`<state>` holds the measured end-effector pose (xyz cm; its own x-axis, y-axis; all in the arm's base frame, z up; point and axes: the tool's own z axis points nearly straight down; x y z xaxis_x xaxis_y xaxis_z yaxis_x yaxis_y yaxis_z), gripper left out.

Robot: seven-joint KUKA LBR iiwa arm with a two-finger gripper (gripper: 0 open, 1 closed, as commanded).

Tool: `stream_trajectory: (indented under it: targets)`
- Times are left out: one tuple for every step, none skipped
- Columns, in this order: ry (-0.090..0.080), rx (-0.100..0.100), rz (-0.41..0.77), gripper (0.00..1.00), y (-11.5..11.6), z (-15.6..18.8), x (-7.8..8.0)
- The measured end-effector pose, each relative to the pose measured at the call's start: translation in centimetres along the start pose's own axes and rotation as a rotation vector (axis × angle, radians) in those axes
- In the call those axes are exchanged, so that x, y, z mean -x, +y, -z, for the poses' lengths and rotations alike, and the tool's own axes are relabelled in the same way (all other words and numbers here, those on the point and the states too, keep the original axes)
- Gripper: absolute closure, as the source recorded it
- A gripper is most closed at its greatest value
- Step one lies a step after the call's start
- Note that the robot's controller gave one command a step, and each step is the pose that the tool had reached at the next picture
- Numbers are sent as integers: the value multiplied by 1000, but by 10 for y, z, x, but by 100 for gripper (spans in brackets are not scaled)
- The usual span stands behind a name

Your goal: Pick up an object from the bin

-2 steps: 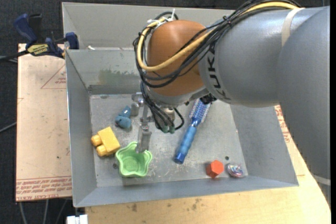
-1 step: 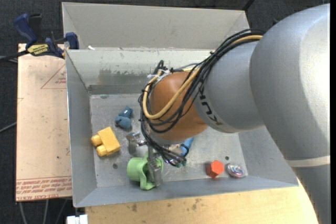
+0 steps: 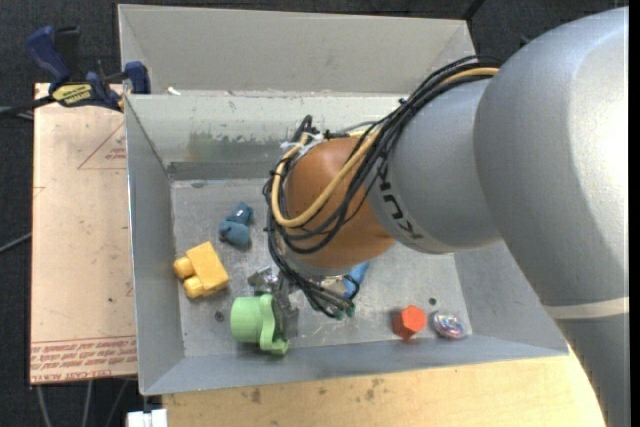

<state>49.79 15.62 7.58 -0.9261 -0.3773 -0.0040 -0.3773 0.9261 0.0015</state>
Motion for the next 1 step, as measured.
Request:
stream_trajectory:
  targets:
    - [-7,-1,-18,100,25,166,1]
